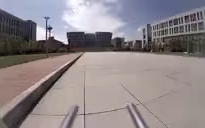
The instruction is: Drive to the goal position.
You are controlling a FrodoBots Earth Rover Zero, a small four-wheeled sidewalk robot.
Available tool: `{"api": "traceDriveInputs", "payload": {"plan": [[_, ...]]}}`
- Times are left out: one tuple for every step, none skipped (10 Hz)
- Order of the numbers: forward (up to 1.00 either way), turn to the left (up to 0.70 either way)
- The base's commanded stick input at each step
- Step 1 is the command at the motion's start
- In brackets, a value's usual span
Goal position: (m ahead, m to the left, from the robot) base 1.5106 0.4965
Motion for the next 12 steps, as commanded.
{"api": "traceDriveInputs", "payload": {"plan": [[0.70,0.00],[0.70,0.00],[0.70,0.00],[0.70,0.00],[0.70,0.00],[0.70,0.22],[0.70,0.35],[0.70,0.13],[0.70,0.00],[0.70,0.00],[0.70,0.00],[0.70,0.00]]}}
